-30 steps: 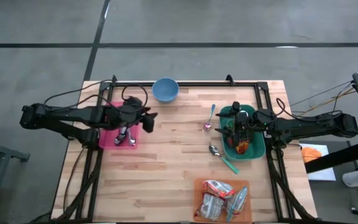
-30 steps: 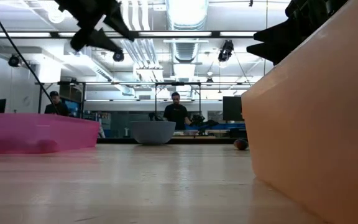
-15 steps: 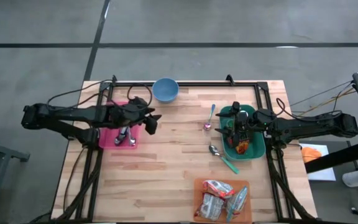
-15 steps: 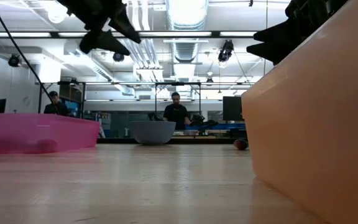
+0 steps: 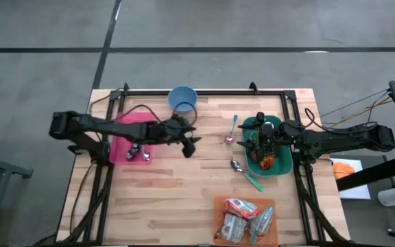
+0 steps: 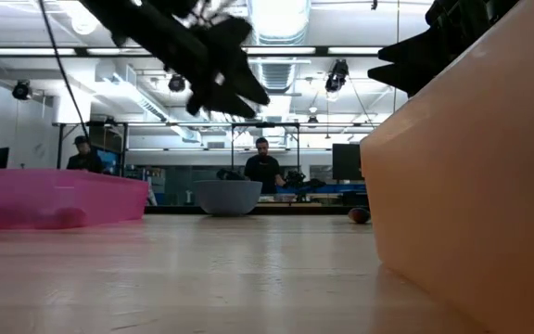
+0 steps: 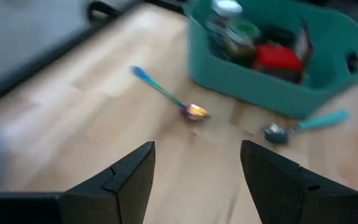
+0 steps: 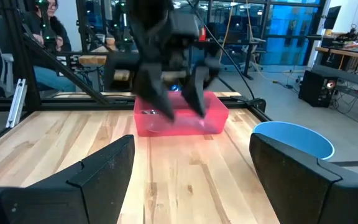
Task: Pick & Place Food Item
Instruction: Put the purple spoon into the pink bin
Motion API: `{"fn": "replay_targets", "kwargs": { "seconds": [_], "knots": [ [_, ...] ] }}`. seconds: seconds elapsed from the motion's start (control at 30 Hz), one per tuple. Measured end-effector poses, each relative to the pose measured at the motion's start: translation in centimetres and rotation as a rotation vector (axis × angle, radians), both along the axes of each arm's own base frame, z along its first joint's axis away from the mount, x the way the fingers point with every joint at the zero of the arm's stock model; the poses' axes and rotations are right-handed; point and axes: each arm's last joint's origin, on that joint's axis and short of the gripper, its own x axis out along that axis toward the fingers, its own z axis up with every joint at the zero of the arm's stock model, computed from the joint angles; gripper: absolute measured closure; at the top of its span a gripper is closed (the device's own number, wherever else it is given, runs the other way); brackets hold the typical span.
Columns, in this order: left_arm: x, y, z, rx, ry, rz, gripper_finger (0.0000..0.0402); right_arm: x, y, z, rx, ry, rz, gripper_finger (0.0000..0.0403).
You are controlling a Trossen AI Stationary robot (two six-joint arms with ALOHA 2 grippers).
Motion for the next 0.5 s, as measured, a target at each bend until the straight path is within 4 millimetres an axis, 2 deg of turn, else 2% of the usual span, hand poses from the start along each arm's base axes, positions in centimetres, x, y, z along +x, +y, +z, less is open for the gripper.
{"fn": "replay_targets", "kwargs": {
  "seconds": [0.1,0.27,0.5],
  "knots": [
    [1.4,0.1,-1.7,-0.019,-0.008,-0.124,0.0164,0.0,0.0,0.0,-0.002,0.0,0.0,0.0087],
    [2.8,0.3,-3.1,-0.004,-0.053,-0.143,0.0164,0.0,0.0,0.0,-0.002,0.0,0.0,0.0087],
    [3.6,0.6,-3.5,0.007,-0.117,-0.135,0.0164,0.0,0.0,0.0,-0.001,0.0,0.0,0.0087]
  ]
}}
